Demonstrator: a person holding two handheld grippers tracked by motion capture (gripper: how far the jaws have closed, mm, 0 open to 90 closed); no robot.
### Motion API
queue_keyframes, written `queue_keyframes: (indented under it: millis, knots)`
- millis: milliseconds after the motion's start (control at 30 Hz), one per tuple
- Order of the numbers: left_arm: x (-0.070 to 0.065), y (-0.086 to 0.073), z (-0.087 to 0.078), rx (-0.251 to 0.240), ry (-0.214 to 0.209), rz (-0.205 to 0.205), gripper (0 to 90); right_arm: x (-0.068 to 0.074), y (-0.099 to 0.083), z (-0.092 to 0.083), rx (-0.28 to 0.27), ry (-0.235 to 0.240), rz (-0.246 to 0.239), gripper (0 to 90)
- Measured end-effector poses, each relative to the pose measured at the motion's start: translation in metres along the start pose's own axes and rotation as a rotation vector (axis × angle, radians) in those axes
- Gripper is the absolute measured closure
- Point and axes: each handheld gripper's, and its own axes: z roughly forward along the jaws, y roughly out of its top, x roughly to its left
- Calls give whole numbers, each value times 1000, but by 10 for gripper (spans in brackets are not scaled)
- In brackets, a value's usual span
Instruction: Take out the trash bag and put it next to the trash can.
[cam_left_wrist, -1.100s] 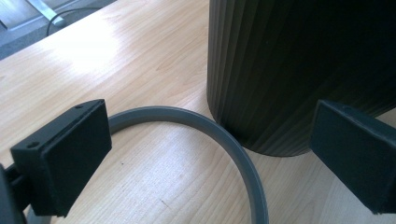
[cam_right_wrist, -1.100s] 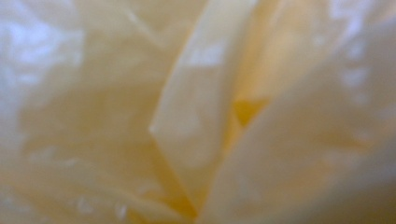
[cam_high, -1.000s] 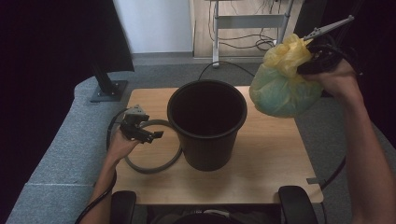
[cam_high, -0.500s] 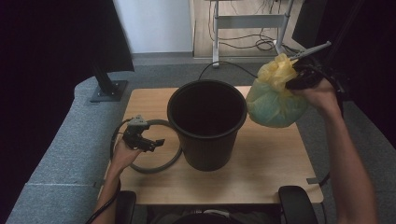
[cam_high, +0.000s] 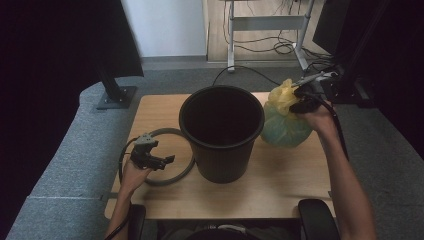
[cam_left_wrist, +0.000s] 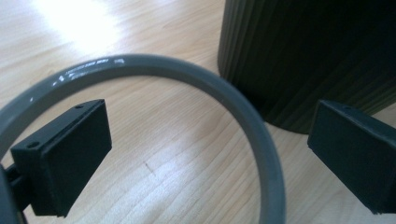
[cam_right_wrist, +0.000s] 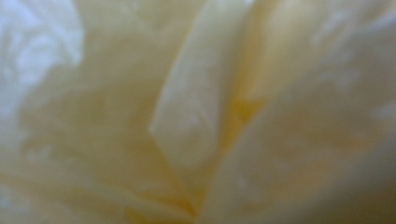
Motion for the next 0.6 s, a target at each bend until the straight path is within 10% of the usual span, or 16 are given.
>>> queue_keyframes:
  millis: [600]
  knots:
    - [0,-24,12,26,1,-56,0,19,-47,94,42,14,76,715]
